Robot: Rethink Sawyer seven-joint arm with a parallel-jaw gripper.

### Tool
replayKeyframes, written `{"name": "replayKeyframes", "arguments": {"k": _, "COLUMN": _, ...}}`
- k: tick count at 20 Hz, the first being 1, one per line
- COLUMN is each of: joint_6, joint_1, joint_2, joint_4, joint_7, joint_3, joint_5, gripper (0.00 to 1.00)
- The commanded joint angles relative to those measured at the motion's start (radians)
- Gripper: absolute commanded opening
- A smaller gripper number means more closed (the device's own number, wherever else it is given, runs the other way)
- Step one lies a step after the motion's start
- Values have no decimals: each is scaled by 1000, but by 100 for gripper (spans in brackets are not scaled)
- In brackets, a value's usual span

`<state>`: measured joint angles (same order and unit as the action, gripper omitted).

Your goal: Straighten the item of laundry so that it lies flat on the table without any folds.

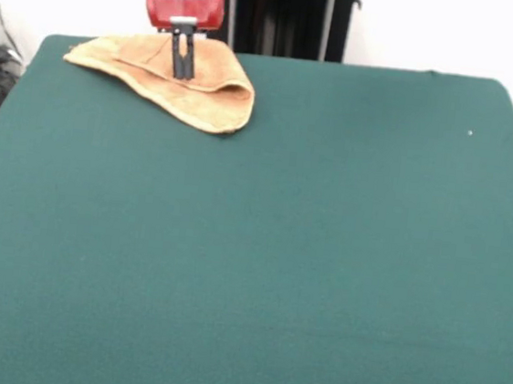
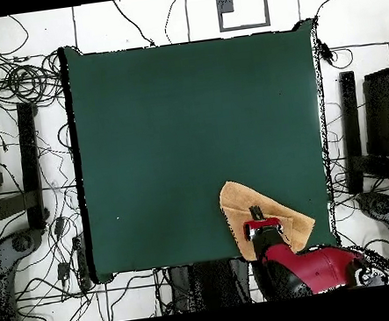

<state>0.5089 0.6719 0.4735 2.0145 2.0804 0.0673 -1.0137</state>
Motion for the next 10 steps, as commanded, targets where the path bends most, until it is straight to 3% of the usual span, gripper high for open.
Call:
{"name": "replayKeyframes", "arguments": {"k": 1, "joint_6": -81, "joint_1": 3, "joint_2": -114, "joint_4": -104, "joint_7": 124, "joint_3": -119, "joint_5": 11, "gripper": 0}}
{"name": "replayKeyframes", "arguments": {"k": 8, "joint_6": -116, "joint_1": 58, "joint_2": -143, "joint_4": -110, "joint_7": 158, "joint_3": -198, "joint_5": -60, "gripper": 0}}
{"name": "replayKeyframes", "arguments": {"k": 10, "joint_6": -86, "joint_1": 47, "joint_2": -151, "joint_4": -117, "joint_7": 140, "joint_3": -181, "joint_5": -43, "gripper": 0}}
